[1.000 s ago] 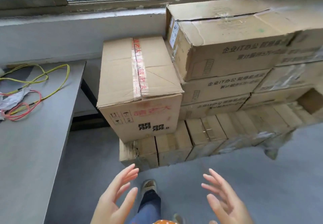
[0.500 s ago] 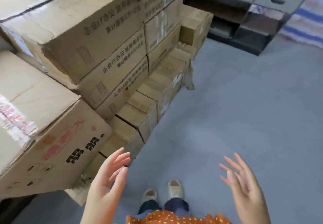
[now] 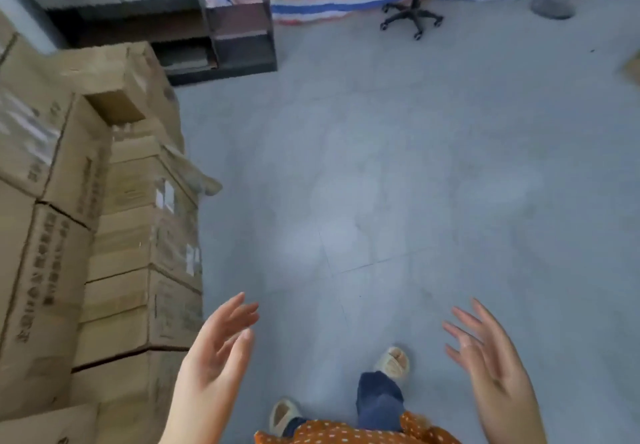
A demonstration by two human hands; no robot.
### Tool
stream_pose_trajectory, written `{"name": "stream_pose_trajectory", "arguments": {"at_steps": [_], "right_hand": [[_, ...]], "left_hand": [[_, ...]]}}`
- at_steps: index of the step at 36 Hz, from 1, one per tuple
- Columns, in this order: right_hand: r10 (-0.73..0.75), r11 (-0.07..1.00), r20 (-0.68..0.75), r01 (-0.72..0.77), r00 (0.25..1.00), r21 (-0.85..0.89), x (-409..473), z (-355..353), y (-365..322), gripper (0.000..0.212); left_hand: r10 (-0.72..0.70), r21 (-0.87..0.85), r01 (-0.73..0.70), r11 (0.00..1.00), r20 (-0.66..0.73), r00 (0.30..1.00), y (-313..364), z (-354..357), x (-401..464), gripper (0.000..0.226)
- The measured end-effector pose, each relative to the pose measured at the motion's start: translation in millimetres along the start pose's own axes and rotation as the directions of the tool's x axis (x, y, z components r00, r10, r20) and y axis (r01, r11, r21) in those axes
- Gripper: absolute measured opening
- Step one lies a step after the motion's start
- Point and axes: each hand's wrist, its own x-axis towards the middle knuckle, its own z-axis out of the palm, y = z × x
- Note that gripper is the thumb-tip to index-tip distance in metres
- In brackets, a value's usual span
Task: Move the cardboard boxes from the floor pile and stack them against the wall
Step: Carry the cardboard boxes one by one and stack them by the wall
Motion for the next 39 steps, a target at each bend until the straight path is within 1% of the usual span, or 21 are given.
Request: {"name": "stream_pose_trajectory", "arguments": {"at_steps": [3,6,8,9,12,15,16,17,18,19,21,22,23,25,28,29,31,32,34,36,39], "right_hand": [[-0.002,1.0,-0.095,0.005,0.995,0.03,13.7,-34.7,4.2,0.068],[-0.014,0.999,-0.185,0.023,0.983,0.048,32.7,-75.3,5.4,0.067],[-0.027,0.997,-0.24,0.042,0.97,0.059,48.3,-106.3,3.8,0.066],[-0.036,0.996,-0.263,0.054,0.964,0.064,55.7,-122.4,3.2,0.066],[-0.049,0.995,-0.331,0.075,0.942,0.068,74.0,-168.4,5.2,0.067],[-0.041,0.995,-0.427,0.078,0.903,0.069,85.5,-206.0,10.0,0.067],[-0.027,0.995,-0.463,0.071,0.886,0.077,87.3,-216.9,12.3,0.063],[-0.016,0.994,-0.493,0.067,0.87,0.086,89.5,-226.5,13.9,0.053],[-0.007,0.994,-0.52,0.062,0.854,0.089,91.3,-235.4,14.9,0.036],[0.001,0.995,-0.536,0.054,0.844,0.086,93.7,-244.7,20.3,0.031],[0.034,0.998,-0.566,0.002,0.823,0.063,98.3,-263.0,33.1,0.062],[0.068,0.997,-0.573,-0.035,0.816,0.068,100.4,-270.0,36.7,0.069],[0.098,0.995,-0.58,-0.064,0.808,0.08,103.9,-276.0,39.8,0.07],[0.143,0.989,-0.599,-0.095,0.788,0.11,114.2,-286.7,44.0,0.063],[0.169,0.984,-0.632,-0.097,0.756,0.148,136.3,-300.2,44.0,0.028],[0.179,0.982,-0.645,-0.1,0.743,0.158,146.0,-305.1,42.6,0.023],[0.176,0.983,-0.664,-0.095,0.727,0.157,169.9,-318.2,43.6,0.023],[0.169,0.985,-0.667,-0.093,0.726,0.149,183.9,-325.7,45.8,0.03],[0.184,0.983,-0.682,-0.125,0.708,0.135,215.0,-342.5,50.8,0.05],[0.196,0.981,-0.693,-0.126,0.694,0.15,241.2,-353.8,50.5,0.047],[0.188,0.982,-0.711,-0.113,0.678,0.151,296.3,-378.1,45.9,0.042]], "left_hand": [[0.04,-0.002,-0.04,0.999,0.073,0.997,11.1,42.3,14.6,0.027],[0.071,0.015,-0.073,0.997,0.124,0.99,26.9,96.5,27.2,0.038],[0.092,0.02,-0.097,0.995,0.177,0.98,39.6,136.6,32.5,0.035],[0.096,0.018,-0.102,0.995,0.208,0.973,45.8,156.4,34.3,0.032],[0.101,0.017,-0.111,0.994,0.305,0.947,60.7,213.3,36.9,0.034],[0.124,0.024,-0.144,0.989,0.391,0.912,71.0,267.3,41.5,0.027],[0.129,0.031,-0.156,0.987,0.42,0.898,72.1,284.1,43.9,0.032],[0.129,0.041,-0.164,0.986,0.445,0.886,74.2,300.1,46.0,0.038],[0.128,0.054,-0.173,0.984,0.465,0.876,77.2,315.0,47.5,0.042],[0.132,0.068,-0.187,0.98,0.481,0.866,81.4,329.0,48.6,0.046],[0.141,0.079,-0.21,0.975,0.509,0.849,86.5,356.2,52.4,0.055],[0.142,0.082,-0.216,0.973,0.524,0.84,88.3,368.7,54.7,0.058],[0.141,0.09,-0.223,0.971,0.541,0.829,90.6,381.0,57.6,0.059],[0.126,0.109,-0.23,0.967,0.583,0.803,94.2,404.9,64.4,0.061],[0.117,0.131,-0.249,0.96,0.619,0.777,99.8,440.2,77.6,0.054],[0.113,0.134,-0.251,0.959,0.629,0.77,100.6,452.1,83.7,0.052],[0.11,0.138,-0.254,0.957,0.638,0.762,102.1,479.4,98.8,0.055],[0.111,0.136,-0.256,0.957,0.645,0.756,104.3,494.4,106.9,0.054],[0.112,0.13,-0.26,0.957,0.659,0.744,109.5,528.2,127.0,0.056],[0.11,0.129,-0.261,0.957,0.671,0.733,114.7,555.1,142.8,0.061],[0.127,0.098,-0.265,0.959,0.689,0.714,133.0,610.6,177.4,0.061]]}}
